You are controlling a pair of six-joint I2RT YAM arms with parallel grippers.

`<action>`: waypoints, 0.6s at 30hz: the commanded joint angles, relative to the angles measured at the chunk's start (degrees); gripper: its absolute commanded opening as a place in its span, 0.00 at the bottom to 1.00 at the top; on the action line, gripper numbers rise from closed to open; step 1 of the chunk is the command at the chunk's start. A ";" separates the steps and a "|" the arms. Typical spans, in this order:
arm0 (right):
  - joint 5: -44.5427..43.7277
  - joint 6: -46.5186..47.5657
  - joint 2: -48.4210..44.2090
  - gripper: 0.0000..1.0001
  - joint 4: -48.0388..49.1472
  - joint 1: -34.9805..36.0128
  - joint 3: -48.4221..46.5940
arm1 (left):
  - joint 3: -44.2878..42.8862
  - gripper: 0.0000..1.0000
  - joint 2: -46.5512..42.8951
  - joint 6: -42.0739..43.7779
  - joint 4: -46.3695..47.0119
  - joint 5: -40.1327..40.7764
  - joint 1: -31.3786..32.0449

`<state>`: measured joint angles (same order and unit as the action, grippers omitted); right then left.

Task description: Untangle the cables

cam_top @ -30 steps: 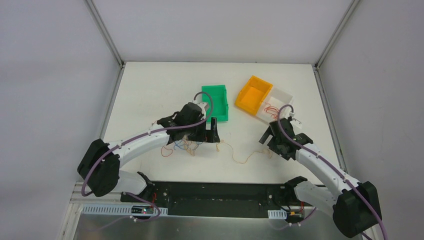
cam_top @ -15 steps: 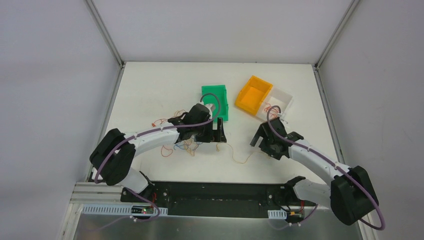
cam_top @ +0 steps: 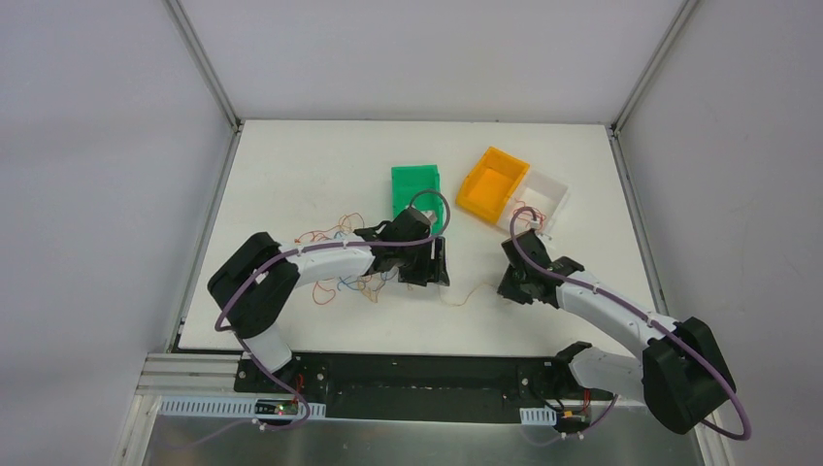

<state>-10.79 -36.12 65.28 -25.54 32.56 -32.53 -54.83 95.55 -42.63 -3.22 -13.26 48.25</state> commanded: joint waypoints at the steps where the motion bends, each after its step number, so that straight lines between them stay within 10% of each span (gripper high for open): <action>1: -1.38 0.42 0.20 0.15 -0.33 0.80 -2.54 | -3.58 0.56 2.27 -2.03 0.43 0.02 1.30; 4: -0.87 0.85 -0.16 0.00 -0.17 0.92 -2.98 | -4.25 0.43 3.18 -2.05 0.07 0.34 1.43; 10: -1.89 3.42 -1.93 0.00 0.24 1.09 -5.60 | -9.33 0.00 4.11 0.51 -2.55 0.51 1.43; 18: -3.08 9.31 -2.62 0.00 0.91 -1.40 -14.42 | -21.53 0.00 4.47 8.57 -8.11 0.23 1.17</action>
<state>-11.86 -30.72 63.31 -25.52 32.88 -40.80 -69.45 100.18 -39.90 -8.36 -12.99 49.19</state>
